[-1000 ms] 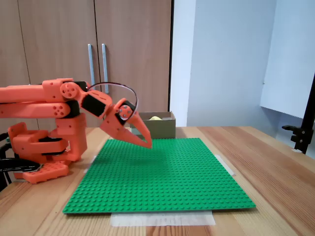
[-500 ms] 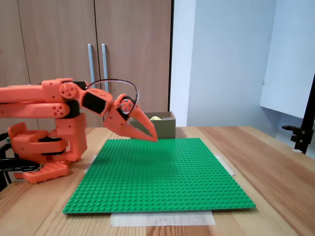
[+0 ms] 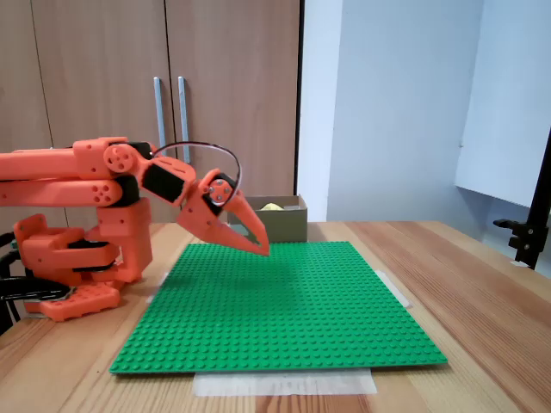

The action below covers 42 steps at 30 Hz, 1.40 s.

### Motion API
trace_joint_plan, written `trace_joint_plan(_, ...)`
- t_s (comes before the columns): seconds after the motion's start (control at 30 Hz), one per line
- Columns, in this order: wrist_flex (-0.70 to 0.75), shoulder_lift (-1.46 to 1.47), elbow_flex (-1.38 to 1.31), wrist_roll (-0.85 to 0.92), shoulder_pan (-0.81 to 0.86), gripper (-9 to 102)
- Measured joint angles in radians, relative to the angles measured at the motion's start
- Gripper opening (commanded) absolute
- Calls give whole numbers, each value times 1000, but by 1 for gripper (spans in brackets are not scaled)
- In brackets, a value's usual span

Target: Pick the ball and put it in the box.

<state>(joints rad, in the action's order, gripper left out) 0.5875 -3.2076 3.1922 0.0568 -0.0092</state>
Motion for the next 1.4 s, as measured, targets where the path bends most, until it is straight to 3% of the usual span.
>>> trace_joint_plan(0.33, 103, 0, 0, -6, -2, -1)
trace_joint_plan(0.6, -67, 0, 0, 18, 0, -1)
trace_joint_plan(1.4, -78, 0, 0, 31, 6, -1)
